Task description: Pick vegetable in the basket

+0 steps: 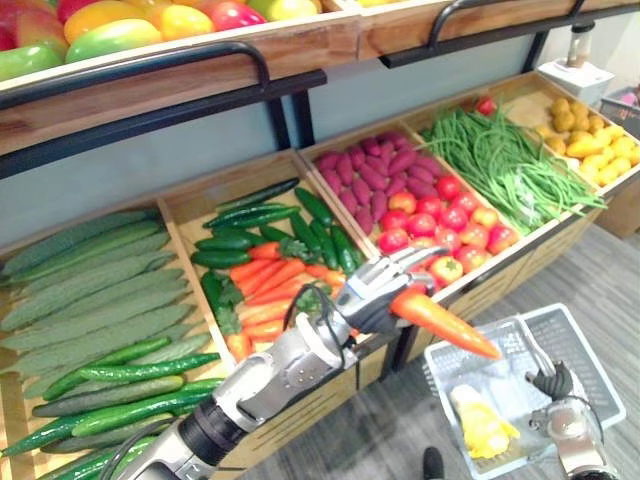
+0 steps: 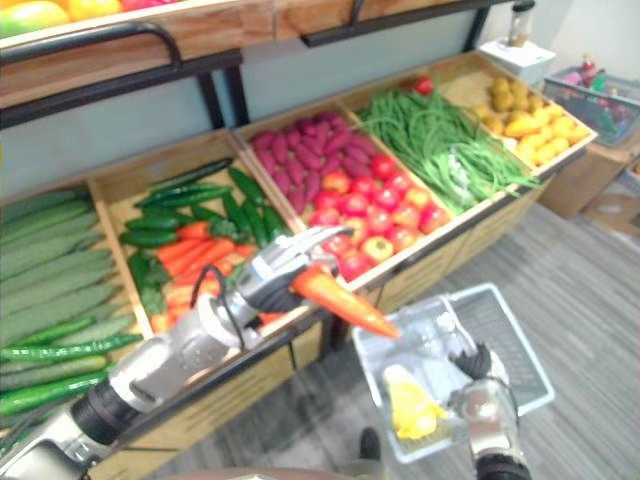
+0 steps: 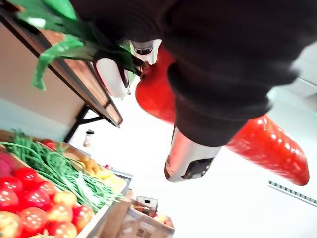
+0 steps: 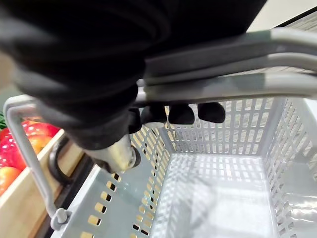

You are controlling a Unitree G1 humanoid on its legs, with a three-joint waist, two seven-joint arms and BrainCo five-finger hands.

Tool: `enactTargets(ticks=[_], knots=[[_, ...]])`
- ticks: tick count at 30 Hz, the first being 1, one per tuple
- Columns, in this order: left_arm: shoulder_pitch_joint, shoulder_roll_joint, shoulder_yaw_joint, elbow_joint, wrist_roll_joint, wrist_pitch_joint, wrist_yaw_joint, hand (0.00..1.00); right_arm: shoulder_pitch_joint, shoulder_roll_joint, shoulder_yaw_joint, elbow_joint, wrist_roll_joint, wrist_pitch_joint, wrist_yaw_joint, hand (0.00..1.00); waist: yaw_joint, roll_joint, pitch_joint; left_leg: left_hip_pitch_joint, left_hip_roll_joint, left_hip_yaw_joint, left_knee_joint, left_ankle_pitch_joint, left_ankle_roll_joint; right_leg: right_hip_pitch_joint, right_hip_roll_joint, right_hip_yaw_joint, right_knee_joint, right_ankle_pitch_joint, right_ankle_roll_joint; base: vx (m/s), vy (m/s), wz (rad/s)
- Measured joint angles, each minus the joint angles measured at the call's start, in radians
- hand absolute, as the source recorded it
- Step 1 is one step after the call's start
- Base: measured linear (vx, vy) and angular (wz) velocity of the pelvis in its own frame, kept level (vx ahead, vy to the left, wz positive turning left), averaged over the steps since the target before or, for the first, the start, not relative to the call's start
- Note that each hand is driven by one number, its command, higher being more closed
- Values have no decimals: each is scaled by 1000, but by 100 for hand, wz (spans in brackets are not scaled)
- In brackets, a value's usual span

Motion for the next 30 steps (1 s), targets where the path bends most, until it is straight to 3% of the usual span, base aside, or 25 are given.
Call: enactTargets(ticks=[4,7,12,16,17,23,30], knots=[[-28,-24,-82,4,0,-9,-20,100,6,-17,45,-69,2,-7,19,100,-3,-9,-11,5,0,20,-1,-1,-1,-12,3,17,4,0,0,-10,-14,-13],[-48,-59,-143,66,0,-11,-36,100,10,-19,65,-130,4,-13,39,100,-21,-17,-16,6,0,24,-1,-1,-1,-14,3,25,6,0,0,-1,-11,-4],[-83,-109,-209,170,2,-6,-65,100,60,-19,79,-235,24,-21,61,100,-25,-23,-20,12,1,34,-1,-1,-2,-15,6,32,6,1,1,4,-15,-6],[-89,-146,-226,239,4,-4,-81,100,92,-19,95,-296,65,-34,90,100,-25,-24,-20,24,0,47,-1,-5,-6,-16,7,47,10,1,1,-7,-19,-10],[-89,-196,-247,361,21,19,-100,100,113,-19,100,-363,124,-41,132,100,-45,-28,-20,23,0,48,-1,-6,-8,-19,8,50,9,0,1,-16,-43,-3],[-91,-211,-246,401,24,23,-101,100,143,-22,103,-406,135,-44,139,100,-51,-31,-20,22,0,53,-1,-9,-10,-24,9,54,10,1,1,1,-12,-2],[-117,-256,-240,538,92,26,-116,100,190,-44,103,-500,224,-57,223,100,-68,-37,-18,20,1,54,-1,-10,-10,-28,10,56,11,0,2,0,0,0]])
